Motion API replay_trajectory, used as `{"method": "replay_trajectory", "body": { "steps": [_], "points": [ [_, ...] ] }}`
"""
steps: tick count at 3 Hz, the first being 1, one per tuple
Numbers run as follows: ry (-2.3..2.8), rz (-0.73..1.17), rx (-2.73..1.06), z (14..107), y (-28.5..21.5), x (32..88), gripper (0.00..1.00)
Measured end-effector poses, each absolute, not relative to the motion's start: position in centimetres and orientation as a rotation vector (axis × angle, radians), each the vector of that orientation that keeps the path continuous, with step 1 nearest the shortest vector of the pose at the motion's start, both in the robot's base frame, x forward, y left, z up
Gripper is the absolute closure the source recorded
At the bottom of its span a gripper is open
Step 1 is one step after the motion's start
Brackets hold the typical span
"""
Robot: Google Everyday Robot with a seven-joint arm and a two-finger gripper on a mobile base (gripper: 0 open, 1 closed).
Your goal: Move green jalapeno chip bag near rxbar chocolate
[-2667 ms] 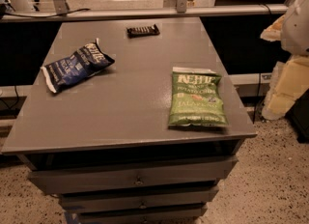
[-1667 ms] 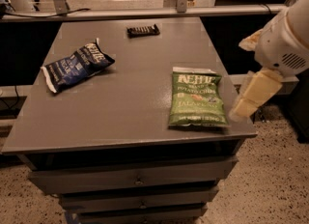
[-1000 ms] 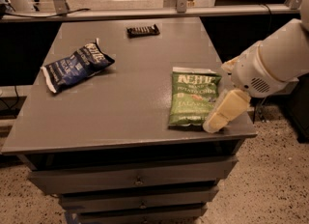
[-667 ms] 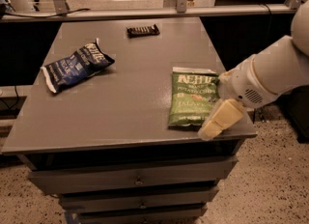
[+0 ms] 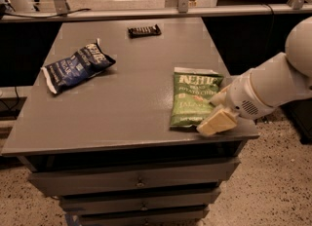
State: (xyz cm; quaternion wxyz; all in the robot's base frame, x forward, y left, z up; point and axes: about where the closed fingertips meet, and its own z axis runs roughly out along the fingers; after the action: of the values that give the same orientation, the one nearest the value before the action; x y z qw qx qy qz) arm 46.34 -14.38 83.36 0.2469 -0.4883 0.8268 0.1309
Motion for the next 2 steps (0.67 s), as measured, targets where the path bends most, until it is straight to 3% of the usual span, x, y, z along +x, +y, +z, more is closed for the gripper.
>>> {"method": "replay_trajectory", "body": {
  "steps": [2],
  "points": [
    [2.248,0.342,-1.313,83.98,-14.85,47.11,0.85]
  ]
}}
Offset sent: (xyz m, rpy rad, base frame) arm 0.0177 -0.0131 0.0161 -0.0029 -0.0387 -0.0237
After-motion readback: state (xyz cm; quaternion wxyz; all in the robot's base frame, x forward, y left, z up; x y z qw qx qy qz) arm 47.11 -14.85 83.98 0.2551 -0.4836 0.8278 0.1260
